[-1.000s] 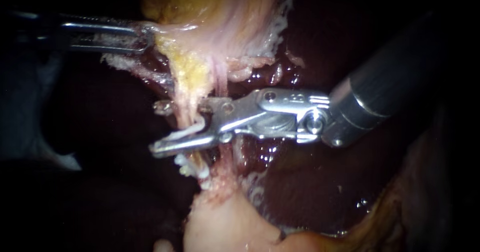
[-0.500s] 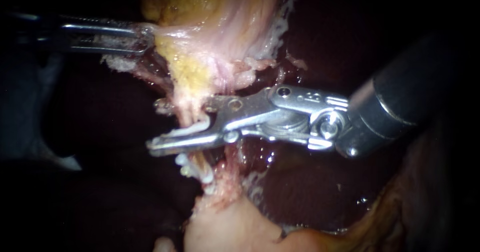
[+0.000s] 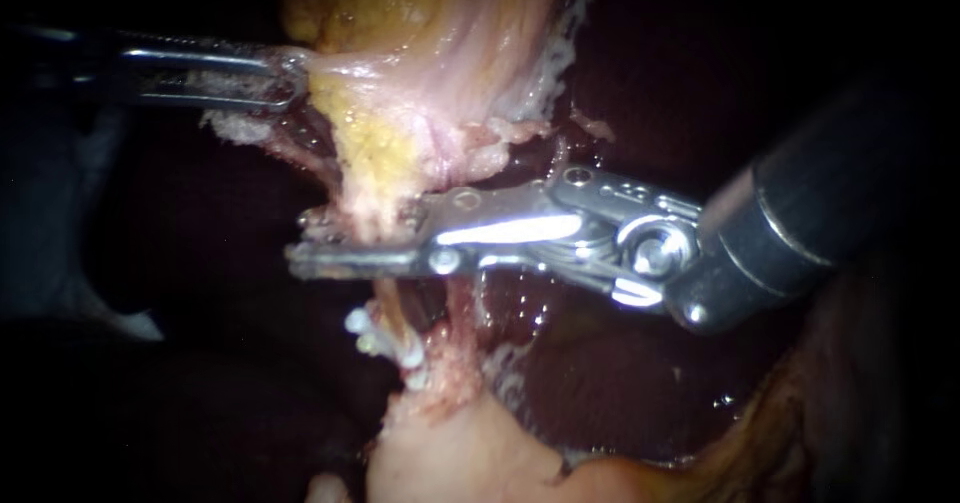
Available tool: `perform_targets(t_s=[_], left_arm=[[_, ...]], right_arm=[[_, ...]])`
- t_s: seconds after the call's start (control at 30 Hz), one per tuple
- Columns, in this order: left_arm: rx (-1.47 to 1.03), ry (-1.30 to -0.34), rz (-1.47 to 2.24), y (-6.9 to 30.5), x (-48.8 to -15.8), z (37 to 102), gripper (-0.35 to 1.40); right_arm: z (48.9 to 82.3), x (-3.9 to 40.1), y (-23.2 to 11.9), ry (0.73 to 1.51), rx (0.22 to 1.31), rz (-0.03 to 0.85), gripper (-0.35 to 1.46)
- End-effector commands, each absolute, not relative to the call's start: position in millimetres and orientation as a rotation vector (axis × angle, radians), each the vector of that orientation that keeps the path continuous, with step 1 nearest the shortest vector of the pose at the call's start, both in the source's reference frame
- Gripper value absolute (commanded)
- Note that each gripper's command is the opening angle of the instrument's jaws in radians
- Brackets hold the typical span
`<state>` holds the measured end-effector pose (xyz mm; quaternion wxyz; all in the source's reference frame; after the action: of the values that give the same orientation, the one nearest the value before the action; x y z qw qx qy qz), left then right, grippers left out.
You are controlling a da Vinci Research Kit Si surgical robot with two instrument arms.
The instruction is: Clipping third clip left tube
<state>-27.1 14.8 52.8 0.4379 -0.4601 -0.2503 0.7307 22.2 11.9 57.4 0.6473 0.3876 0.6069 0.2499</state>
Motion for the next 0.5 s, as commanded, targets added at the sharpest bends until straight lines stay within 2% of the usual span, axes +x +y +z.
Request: perform_targets(t_s=[0.03, 0.23, 0.5], left_arm=[[-1.144, -0.622, 1.816, 14.8, -27.1, 52.8, -0.35], [-1.144, -0.622, 1.817, 14.8, -27.1, 52.8, -0.35], [-1.144, -0.622, 1.817, 14.9, -27.1, 52.9, -0.35]], right_arm=[[57.4, 22.1, 11.8, 1.372, 0.896, 0.589, -0.35], [57.1, 21.5, 11.5, 1.33, 0.905, 0.594, -0.35], [57.2, 21.5, 11.5, 1.33, 0.905, 0.595, -0.35]])
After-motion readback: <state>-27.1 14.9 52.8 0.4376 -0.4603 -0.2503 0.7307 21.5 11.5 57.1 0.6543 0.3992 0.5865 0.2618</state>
